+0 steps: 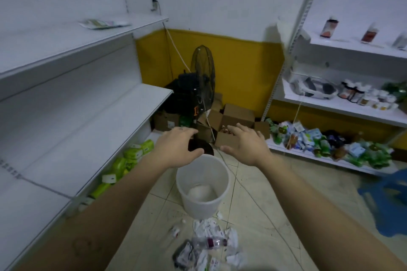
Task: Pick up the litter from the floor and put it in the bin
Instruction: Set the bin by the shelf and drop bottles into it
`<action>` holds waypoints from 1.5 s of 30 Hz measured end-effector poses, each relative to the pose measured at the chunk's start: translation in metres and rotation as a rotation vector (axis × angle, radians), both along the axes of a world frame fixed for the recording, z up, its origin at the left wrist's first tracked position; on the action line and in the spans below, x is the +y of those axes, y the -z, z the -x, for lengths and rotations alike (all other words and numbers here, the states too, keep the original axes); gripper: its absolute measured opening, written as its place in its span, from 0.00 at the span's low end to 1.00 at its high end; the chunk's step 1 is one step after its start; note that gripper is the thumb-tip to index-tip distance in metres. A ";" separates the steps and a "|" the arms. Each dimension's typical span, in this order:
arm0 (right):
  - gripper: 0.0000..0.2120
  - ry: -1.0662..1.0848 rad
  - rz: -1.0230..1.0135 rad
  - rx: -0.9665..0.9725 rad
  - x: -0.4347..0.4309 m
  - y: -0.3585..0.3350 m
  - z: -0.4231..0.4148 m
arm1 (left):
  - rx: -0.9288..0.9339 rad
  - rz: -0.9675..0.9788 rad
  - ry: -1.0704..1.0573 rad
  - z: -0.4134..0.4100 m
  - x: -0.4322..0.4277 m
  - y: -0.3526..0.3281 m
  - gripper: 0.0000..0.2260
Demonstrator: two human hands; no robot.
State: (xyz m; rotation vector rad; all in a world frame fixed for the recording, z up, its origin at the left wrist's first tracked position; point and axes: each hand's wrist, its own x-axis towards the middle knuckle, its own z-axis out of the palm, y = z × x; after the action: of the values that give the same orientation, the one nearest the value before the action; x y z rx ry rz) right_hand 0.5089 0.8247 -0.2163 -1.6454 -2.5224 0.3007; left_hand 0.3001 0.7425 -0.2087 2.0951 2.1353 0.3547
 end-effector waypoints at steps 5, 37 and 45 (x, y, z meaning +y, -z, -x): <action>0.37 -0.038 0.006 -0.036 0.040 0.007 0.034 | -0.021 -0.029 -0.037 0.035 0.030 0.005 0.32; 0.39 -0.578 0.117 -0.113 0.215 0.217 0.085 | -0.093 0.017 -0.490 0.031 0.132 0.234 0.32; 0.39 -0.683 0.101 0.019 0.282 0.413 0.066 | 0.023 0.066 -0.589 -0.005 0.181 0.408 0.32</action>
State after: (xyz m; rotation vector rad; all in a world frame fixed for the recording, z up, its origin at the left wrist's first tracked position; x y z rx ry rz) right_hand 0.4429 1.1070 -0.6291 -0.7340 -3.0099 0.4987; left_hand 0.3056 0.9235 -0.6172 1.4006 2.7003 0.3067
